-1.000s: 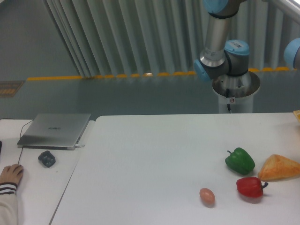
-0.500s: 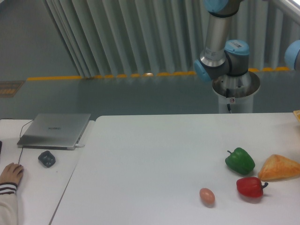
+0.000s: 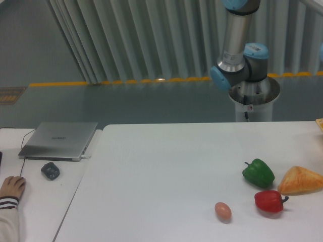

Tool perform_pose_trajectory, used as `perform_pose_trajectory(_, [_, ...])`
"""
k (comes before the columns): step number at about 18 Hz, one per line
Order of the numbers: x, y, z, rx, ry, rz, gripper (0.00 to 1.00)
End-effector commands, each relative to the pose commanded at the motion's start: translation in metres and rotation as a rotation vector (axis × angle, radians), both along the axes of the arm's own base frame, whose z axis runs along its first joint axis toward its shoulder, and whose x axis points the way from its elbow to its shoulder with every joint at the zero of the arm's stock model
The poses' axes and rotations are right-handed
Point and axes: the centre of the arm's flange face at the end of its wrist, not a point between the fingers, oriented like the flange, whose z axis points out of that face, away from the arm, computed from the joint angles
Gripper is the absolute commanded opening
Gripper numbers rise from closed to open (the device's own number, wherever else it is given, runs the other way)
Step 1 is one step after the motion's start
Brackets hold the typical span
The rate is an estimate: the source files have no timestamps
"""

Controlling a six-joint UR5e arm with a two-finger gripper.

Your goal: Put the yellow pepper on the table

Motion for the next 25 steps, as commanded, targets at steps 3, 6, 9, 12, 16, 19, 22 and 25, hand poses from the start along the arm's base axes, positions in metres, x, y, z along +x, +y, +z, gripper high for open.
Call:
perform_pose_trajectory(3, [-0.013,-0.023,-0.010,-0.014,-0.024,-0.068,1.00])
perform_pose_trajectory(6, [-0.022,-0.037,-0.020,-0.020,-0.039,-0.094,1.00])
perform_pose_trajectory(9, [-0.027,-0.036,-0.034,-0.087,-0.056,-0.149,1.00])
perform_pose_trajectory(12, [-0.025,-0.008,-0.046,-0.159,-0.060,-0.201,1.00])
perform_pose_trajectory(16, [-0.033,-0.004,-0.061,-0.163,-0.050,-0.205,1.00])
perform_pose_trajectory(19, [-0.041,-0.006,-0.069,-0.164,-0.034,-0.216,1.00])
perform_pose_trajectory(22, [-0.045,-0.007,-0.075,-0.168,-0.031,-0.224,1.00])
perform_pose_trajectory(25, [-0.045,-0.007,-0.076,-0.169,-0.032,-0.224,1.00])
